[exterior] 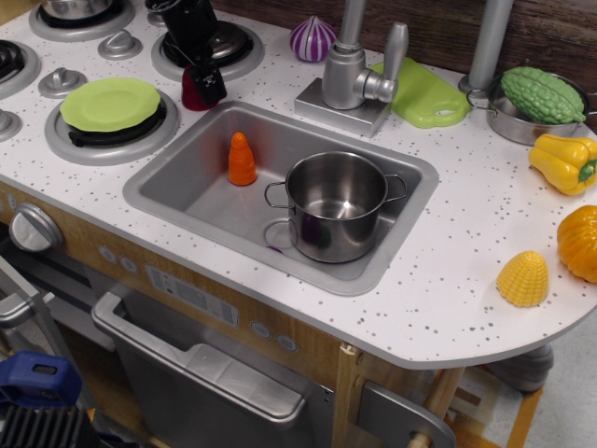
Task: Put sweet potato in pot which is in sink
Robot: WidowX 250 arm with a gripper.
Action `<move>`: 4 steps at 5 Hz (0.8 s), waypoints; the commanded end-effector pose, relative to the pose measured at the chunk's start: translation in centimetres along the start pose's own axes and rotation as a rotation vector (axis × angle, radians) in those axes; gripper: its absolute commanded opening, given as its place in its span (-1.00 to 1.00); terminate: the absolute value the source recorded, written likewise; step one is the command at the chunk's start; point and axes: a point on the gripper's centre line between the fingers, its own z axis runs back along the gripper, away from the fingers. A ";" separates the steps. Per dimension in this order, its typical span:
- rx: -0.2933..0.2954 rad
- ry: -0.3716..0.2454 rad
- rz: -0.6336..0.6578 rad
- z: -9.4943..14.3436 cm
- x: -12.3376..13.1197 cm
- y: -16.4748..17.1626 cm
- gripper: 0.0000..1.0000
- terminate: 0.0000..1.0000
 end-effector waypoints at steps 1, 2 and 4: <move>0.074 -0.048 -0.004 2.3 0.7 1.4 1.00 -1.00; 0.094 -0.037 0.002 2.6 0.9 1.1 -1.00 -1.00; 0.133 0.012 0.004 4.2 2.2 0.5 -1.00 -1.00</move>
